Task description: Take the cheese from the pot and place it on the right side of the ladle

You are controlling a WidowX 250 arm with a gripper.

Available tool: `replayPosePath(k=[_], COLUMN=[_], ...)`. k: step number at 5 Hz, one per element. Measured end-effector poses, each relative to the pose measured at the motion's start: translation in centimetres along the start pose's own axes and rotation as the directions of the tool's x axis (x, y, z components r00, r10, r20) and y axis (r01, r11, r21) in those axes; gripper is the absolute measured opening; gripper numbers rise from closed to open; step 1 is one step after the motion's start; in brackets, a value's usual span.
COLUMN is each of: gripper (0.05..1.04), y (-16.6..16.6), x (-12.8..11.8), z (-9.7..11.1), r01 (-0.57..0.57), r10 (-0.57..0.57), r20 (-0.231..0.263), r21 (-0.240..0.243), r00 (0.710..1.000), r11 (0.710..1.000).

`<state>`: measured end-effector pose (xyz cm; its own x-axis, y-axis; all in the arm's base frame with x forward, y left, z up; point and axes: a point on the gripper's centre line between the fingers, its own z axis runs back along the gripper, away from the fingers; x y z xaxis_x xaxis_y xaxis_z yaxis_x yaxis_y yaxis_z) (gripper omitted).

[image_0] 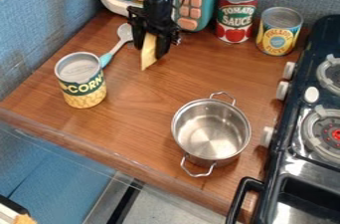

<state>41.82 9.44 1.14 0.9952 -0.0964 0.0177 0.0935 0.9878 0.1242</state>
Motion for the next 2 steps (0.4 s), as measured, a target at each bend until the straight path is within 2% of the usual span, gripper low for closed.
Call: replayPosePath(k=[1,2], gripper=[0.753,0.985], y=[-0.07,-0.08], x=[0.03,-0.05], z=[0.06,0.4], r01=[0.003,-0.001], r10=[-0.003,0.001], r20=[0.003,0.009], r21=[-0.005,-0.038], r00=[1.0,1.0], r11=[1.0,0.999])
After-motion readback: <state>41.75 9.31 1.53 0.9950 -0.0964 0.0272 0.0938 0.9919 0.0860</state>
